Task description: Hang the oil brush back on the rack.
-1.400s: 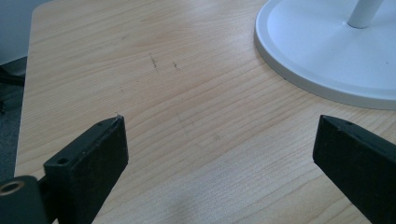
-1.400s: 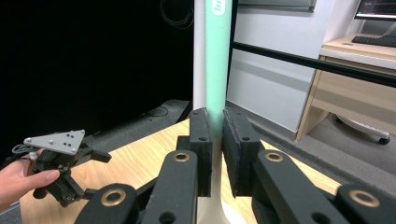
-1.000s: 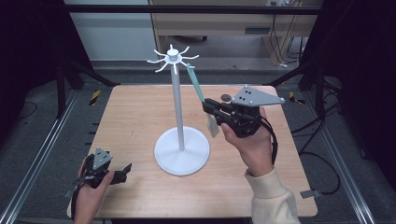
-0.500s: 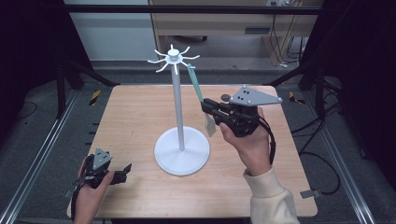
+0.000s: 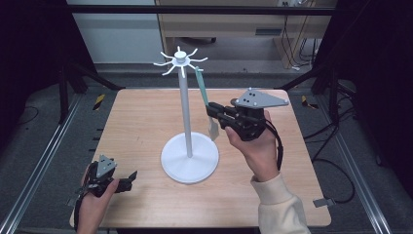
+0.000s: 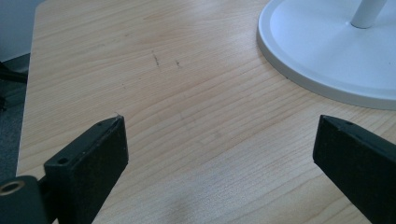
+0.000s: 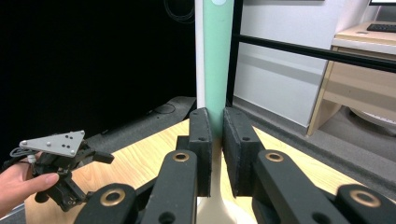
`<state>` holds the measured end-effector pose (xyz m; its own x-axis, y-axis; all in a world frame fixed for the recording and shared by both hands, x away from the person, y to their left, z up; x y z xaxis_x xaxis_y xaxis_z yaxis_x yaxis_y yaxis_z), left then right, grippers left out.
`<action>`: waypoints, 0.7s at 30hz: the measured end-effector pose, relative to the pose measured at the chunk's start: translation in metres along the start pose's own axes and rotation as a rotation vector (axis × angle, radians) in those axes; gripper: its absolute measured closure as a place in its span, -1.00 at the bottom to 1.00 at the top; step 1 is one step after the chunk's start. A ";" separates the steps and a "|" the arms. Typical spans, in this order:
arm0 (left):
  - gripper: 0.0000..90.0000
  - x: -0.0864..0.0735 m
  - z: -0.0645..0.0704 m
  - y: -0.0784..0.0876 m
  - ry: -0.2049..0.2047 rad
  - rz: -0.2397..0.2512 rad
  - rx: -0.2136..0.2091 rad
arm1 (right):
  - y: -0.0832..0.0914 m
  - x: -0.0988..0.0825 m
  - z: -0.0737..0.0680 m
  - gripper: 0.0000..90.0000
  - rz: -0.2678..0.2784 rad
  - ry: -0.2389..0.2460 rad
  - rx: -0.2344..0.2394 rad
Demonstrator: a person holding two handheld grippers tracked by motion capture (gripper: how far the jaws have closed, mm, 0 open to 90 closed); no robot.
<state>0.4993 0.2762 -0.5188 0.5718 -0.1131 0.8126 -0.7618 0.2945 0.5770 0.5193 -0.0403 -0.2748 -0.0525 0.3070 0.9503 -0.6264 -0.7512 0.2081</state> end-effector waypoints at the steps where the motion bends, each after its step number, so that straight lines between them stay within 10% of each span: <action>1: -0.94 0.000 0.000 0.000 0.007 0.002 0.000 | -0.001 0.000 0.000 0.83 0.000 0.000 0.000; 14: -0.94 0.001 -0.002 0.002 0.011 0.009 0.001 | -0.011 -0.004 -0.001 0.84 -0.026 0.001 0.020; 21: -0.94 0.001 0.001 0.001 0.001 0.007 -0.008 | 0.000 -0.006 0.007 0.62 -0.100 0.048 -0.125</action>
Point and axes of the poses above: each handheld gripper's, and its own axes: y roughly backward along the jaws, x roughly out of its top, z roughly to its right, the point moved 9 cm from there along -y, roughly forward along the jaws, and after that the axes turned 15 degrees about y, right-handed, at the moved point
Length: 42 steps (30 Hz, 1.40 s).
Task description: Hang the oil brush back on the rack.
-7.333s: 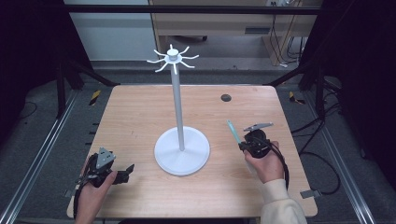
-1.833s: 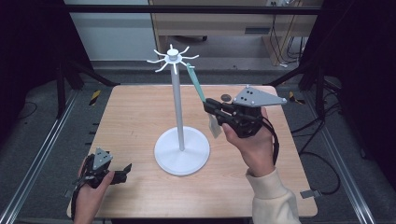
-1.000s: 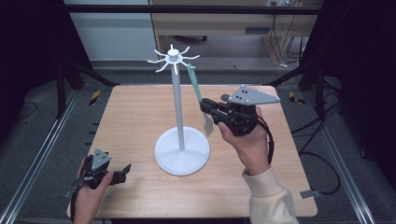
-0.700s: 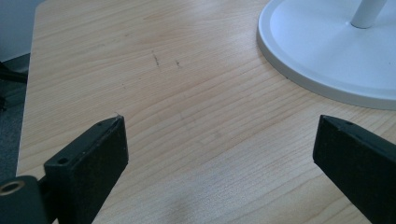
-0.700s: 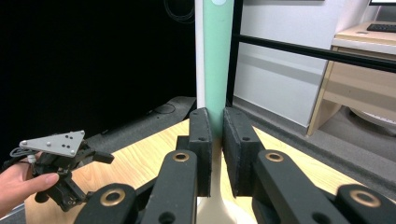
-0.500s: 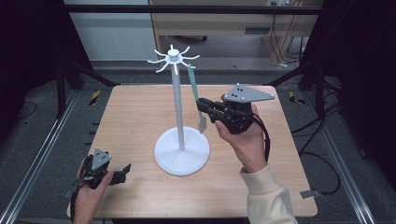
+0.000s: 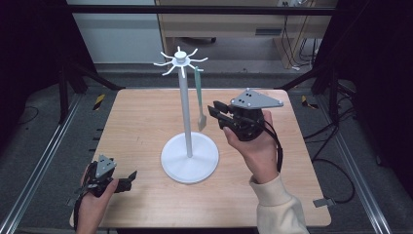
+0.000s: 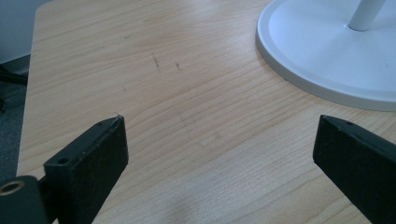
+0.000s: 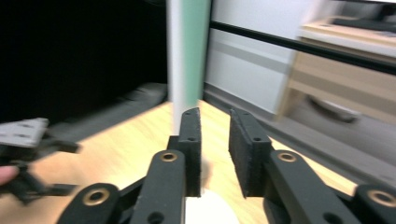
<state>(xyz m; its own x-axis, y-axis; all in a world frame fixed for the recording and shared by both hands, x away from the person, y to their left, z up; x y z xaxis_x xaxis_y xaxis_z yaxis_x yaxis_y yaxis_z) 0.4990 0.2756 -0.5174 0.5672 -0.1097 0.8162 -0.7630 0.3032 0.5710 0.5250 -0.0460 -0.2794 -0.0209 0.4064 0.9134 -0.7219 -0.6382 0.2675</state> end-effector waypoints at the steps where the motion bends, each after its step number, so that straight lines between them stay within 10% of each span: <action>1: -0.94 0.000 0.001 0.000 -0.002 -0.002 -0.002 | 0.001 -0.001 0.002 0.56 -0.011 0.005 -0.024; 19: -0.94 0.000 0.002 -0.001 -0.003 -0.004 -0.010 | 0.007 -0.037 0.043 -0.71 -0.176 -0.022 -0.243; 42: -0.95 0.003 0.004 0.000 -0.009 0.015 -0.020 | 0.019 -0.090 0.082 -0.79 -0.229 -0.095 -0.307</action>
Point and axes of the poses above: each handheld gripper's, and its own axes: y roughly backward along the jaws, x roughly out of its top, z roughly to its right, the point moved 9 cm from there along -y, roughly forward along the jaws, and after that the axes turned 15 degrees about y, right-handed, at the moved point
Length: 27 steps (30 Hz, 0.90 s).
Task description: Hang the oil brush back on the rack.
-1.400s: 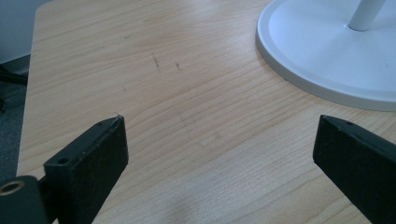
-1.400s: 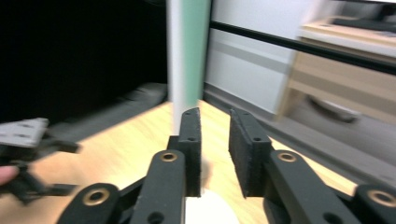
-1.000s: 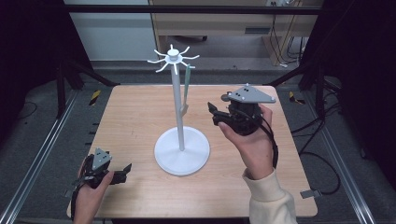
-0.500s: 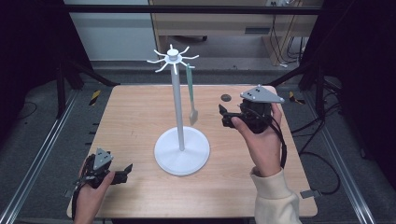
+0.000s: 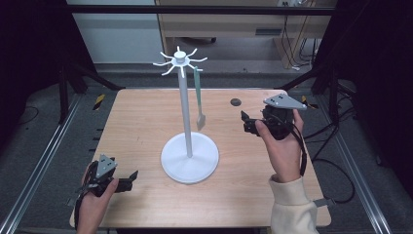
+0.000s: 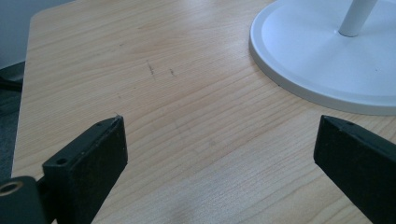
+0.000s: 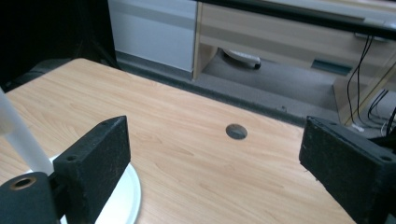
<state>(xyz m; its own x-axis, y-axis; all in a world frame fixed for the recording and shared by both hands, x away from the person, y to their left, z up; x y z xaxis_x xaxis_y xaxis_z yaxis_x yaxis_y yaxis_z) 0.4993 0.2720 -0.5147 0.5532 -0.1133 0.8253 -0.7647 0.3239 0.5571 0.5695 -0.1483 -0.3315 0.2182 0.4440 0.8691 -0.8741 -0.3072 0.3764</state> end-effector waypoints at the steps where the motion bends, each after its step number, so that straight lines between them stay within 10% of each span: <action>1: -0.95 0.000 0.000 0.000 -0.002 -0.001 0.001 | -0.002 -0.005 0.002 -0.79 -0.007 -0.007 0.002; 27: -0.95 -0.002 -0.001 0.001 0.004 -0.008 -0.003 | -0.045 -0.114 -0.004 -0.75 -0.163 -0.026 0.034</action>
Point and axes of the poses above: each handheld gripper's, and its own axes: y roughly backward along the jaws, x roughly out of its top, z roughly to its right, the point moved 9 cm from there along -y, roughly forward along the jaws, and after that the axes turned 15 degrees about y, right-handed, at the moved point
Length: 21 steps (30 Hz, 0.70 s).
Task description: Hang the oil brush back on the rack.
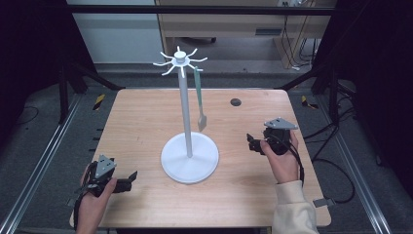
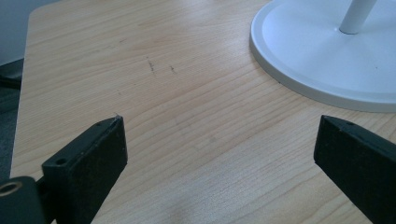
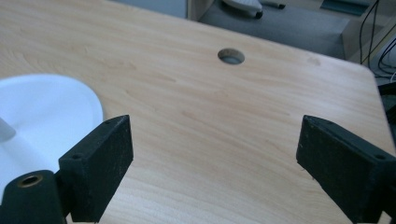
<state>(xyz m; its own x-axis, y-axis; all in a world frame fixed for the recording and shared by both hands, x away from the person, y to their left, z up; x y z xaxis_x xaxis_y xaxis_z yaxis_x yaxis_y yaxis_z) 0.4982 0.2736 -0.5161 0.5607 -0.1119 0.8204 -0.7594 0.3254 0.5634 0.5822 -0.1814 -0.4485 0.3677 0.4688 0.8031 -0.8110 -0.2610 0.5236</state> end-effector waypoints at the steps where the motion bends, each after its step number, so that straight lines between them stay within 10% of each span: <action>1: -0.95 0.000 0.000 0.000 -0.001 -0.001 -0.001 | -0.004 -0.004 -0.002 -0.76 -0.010 0.007 0.006; 21: -0.95 -0.001 0.001 -0.003 -0.019 -0.013 0.004 | -0.047 -0.046 -0.044 -0.77 -0.142 0.050 0.149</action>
<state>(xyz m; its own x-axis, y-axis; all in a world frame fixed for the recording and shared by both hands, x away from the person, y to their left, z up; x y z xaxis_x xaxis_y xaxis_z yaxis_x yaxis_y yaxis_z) 0.4996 0.2719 -0.5189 0.5638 -0.1343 0.8149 -0.7537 0.3198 0.5742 0.5833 -0.1534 -0.5221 0.4474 0.5499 0.7053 -0.6754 -0.3092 0.6695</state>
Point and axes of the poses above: each handheld gripper's, and its own axes: y roughly backward along the jaws, x roughly out of its top, z roughly to its right, the point moved 9 cm from there along -y, roughly forward along the jaws, and after that the axes turned 15 degrees about y, right-handed, at the moved point
